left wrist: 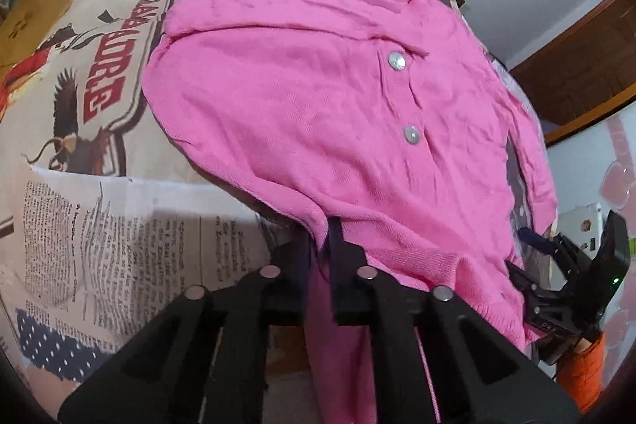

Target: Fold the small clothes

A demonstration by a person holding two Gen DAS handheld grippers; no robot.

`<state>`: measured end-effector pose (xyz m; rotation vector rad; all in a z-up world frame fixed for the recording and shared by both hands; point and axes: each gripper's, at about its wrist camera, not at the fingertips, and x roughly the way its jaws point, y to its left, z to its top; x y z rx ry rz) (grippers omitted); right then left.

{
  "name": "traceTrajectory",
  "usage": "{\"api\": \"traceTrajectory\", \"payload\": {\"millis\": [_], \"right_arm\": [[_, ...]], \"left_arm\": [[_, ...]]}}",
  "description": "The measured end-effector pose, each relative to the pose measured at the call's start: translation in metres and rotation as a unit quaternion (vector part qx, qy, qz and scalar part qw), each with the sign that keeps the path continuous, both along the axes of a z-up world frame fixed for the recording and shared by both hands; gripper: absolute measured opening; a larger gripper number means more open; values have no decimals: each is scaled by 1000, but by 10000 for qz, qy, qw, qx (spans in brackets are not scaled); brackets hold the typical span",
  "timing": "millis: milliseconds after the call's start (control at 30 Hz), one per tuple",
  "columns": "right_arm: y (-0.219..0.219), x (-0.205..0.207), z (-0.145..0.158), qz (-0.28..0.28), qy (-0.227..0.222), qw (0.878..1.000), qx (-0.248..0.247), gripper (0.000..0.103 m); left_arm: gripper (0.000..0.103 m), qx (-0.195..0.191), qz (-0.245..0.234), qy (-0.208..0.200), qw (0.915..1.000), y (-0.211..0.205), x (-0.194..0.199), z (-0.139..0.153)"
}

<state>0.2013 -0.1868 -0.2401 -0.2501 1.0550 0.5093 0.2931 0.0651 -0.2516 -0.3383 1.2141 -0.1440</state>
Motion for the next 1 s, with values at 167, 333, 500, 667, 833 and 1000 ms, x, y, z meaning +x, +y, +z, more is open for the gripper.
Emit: {"api": "traceTrajectory", "payload": {"millis": [167, 333, 500, 667, 833, 1000], "right_arm": [[-2, 0, 0, -6, 6, 10000, 38, 63], [-2, 0, 0, 15, 6, 10000, 36, 63], [-1, 0, 0, 17, -11, 10000, 9, 63], [-2, 0, 0, 8, -29, 10000, -7, 63], [-9, 2, 5, -6, -21, 10000, 61, 63], [-31, 4, 25, -258, -386, 9988, 129, 62]], "left_arm": [[6, 368, 98, -158, 9992, 18, -15, 10], [4, 666, 251, -236, 9972, 50, -33, 21], [3, 747, 411, -106, 9963, 80, -43, 16], [3, 787, 418, -47, 9960, 89, -45, 11], [7, 1192, 9, -349, 9923, 68, -42, 32], [33, 1286, -37, -742, 9889, 61, -27, 57]]}}
